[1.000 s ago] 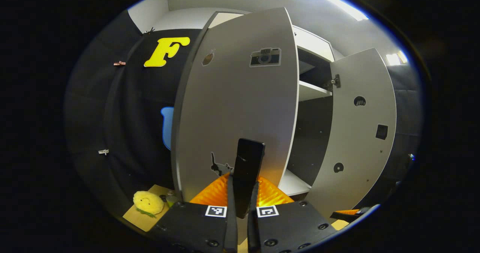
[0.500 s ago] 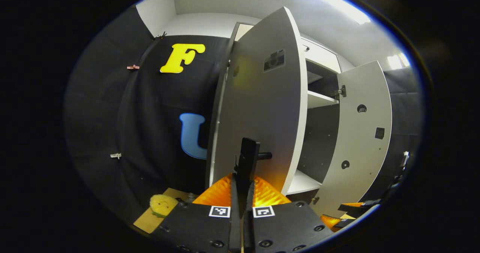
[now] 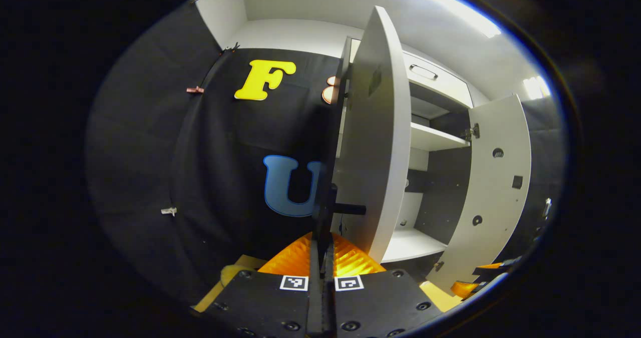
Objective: Open the right door of the double-door shoe cabinet with the right hand, and open the left door with the left hand.
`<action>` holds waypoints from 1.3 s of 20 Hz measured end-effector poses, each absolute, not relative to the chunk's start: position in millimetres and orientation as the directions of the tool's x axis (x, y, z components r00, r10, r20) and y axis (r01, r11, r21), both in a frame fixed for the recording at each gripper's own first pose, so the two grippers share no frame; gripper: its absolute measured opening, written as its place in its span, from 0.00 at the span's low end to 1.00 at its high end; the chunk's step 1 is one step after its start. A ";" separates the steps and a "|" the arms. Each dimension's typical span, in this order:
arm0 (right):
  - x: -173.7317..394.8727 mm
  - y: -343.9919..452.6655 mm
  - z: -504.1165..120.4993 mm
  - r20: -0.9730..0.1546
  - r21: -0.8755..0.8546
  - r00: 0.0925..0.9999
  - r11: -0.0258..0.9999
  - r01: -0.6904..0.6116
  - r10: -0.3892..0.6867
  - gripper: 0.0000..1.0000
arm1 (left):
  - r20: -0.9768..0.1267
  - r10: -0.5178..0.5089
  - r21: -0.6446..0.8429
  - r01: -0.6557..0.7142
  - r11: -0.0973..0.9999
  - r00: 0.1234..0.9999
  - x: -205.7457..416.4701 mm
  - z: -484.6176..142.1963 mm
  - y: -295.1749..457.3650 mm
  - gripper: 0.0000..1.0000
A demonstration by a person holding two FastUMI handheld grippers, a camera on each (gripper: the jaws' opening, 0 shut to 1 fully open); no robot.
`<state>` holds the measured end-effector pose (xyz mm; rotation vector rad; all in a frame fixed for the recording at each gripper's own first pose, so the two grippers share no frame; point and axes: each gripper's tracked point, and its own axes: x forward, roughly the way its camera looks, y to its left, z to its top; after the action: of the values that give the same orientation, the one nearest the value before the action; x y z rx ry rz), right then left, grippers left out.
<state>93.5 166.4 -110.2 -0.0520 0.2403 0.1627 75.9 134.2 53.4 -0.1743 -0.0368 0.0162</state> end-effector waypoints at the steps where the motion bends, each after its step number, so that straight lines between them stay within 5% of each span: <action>1: 92.4 163.2 -111.9 -0.250 -0.029 0.957 0.987 -0.160 0.148 0.99 | 0.033 0.026 -0.155 -0.020 0.988 0.999 75.2 53.2 135.1 0.05; 10: 77.0 96.3 -89.9 -0.215 0.019 0.962 0.986 -0.168 0.168 0.98 | 0.025 0.132 -0.122 -0.128 0.984 0.991 29.0 67.1 116.1 0.05; 18: 52.3 53.8 -54.2 -0.151 0.034 0.954 0.966 -0.256 0.259 0.98 | 0.011 0.145 -0.106 -0.143 0.984 0.989 -22.6 58.3 20.3 0.09; 26: 33.7 21.8 -14.0 -0.101 0.086 0.961 0.964 -0.251 0.259 0.98 | 0.032 0.116 -0.133 -0.111 0.985 0.993 -55.5 60.3 -47.5 0.37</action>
<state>33.7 21.8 -14.0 0.0727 0.1121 0.2583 -55.5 -47.5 60.3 -0.1309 -0.0400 0.1143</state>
